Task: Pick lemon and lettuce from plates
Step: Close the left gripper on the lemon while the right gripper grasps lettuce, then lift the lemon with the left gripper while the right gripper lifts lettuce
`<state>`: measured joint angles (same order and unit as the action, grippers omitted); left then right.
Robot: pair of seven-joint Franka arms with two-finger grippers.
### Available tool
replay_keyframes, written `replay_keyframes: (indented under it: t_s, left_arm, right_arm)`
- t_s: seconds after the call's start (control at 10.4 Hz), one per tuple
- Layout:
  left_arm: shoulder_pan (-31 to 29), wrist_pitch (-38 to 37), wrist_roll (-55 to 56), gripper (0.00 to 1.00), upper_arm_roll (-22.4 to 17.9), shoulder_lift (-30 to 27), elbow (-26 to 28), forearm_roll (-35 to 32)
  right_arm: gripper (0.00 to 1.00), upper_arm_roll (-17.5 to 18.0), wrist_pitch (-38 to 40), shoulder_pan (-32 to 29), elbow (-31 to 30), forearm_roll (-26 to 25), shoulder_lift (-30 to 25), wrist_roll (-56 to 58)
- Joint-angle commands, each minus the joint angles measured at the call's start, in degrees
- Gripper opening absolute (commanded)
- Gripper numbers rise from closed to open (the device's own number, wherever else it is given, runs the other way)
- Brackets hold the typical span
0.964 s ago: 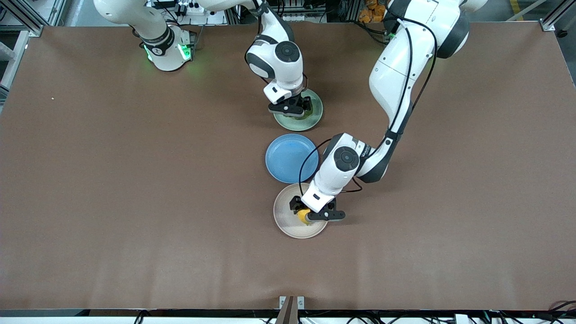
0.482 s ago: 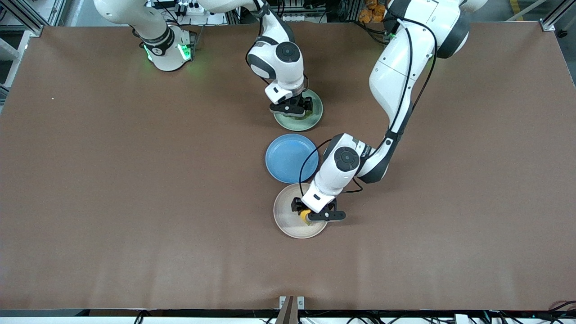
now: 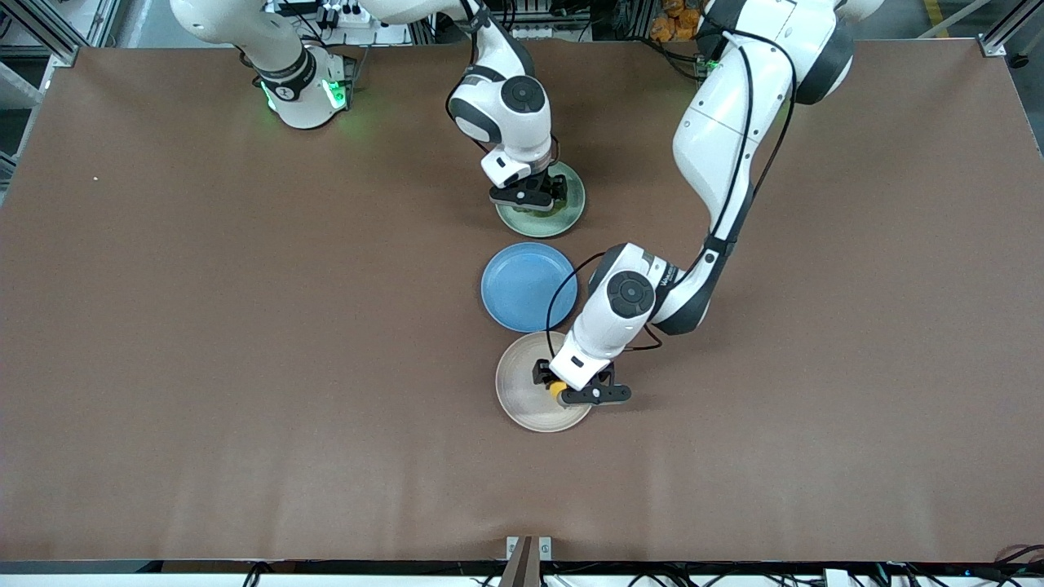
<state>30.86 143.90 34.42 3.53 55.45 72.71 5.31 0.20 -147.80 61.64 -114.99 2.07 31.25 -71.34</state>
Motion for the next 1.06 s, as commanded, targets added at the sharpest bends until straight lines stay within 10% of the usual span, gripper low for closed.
replay_keyframes:
  t_s: [0.0, 0.1, 0.29, 0.39, 0.96]
  left_arm:
    - [-1.2, -8.3, -0.2, 0.43, -0.2, -5.2, 0.8, 0.6]
    - [-1.4, -11.2, -0.2, 0.42, -0.2, -6.6, 0.7, 0.7]
    - [-2.7, -15.6, -0.2, 0.42, -0.3, -8.9, 0.7, 0.6]
    - [-3.6, -18.3, -1.8, 0.42, -0.5, -10.3, 0.8, 0.5]
    - [-13.4, -34.5, -11.3, 0.43, -0.5, -17.3, 1.5, -3.2]
  right_arm:
    - [1.0, -0.6, -0.6, 0.9, 0.0, -0.7, 0.7, -1.6]
    - [1.0, -0.6, -0.6, 0.9, 0.1, -0.7, 0.7, -1.6]
    - [0.18, -0.7, -0.6, 1.3, 0.1, -0.8, 0.6, -1.5]
    - [0.0, -0.9, -0.6, 1.8, 0.1, -0.8, 0.6, -1.5]
    - [0.0, -0.9, -0.2, 2.0, 0.8, -0.8, -2.0, -4.2]
